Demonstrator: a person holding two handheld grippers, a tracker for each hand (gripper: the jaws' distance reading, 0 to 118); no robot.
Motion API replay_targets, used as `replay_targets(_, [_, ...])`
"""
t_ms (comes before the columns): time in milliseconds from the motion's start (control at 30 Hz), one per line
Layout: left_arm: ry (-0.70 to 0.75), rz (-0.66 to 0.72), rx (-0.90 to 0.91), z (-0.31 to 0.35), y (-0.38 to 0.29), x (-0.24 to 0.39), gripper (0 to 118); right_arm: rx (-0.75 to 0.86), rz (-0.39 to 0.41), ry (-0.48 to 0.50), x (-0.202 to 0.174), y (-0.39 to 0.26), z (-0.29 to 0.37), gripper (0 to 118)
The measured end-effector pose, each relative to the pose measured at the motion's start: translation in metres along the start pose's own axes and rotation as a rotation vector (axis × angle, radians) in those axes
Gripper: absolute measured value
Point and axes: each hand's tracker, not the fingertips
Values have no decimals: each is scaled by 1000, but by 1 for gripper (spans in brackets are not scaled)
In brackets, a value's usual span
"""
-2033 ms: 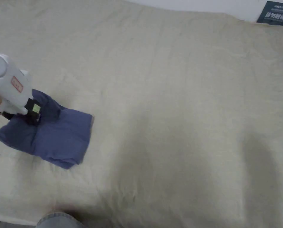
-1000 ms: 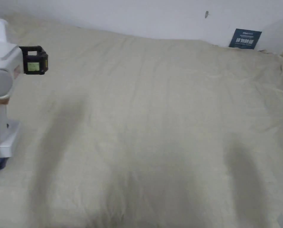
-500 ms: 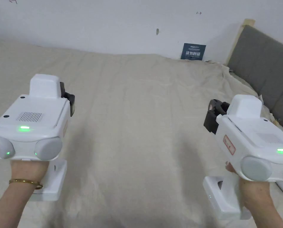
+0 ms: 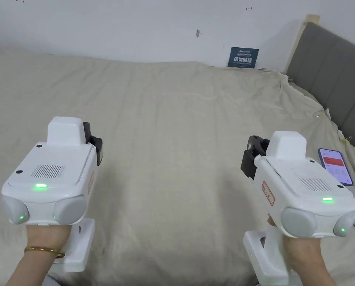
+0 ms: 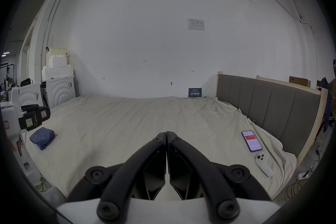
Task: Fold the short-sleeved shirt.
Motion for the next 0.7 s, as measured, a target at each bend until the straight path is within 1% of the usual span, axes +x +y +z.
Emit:
replay_targets(267, [-5, 14, -44, -1, -16, 4, 0, -19, 3, 5, -3, -9, 1, 0])
replay_targets(567, [5, 29, -53, 1, -18, 3, 0, -13, 1, 8, -4, -10, 1, 0])
replay_targets(700, [4, 32, -52, 2, -19, 3, 0, -7, 12, 10, -6, -8, 2, 0])
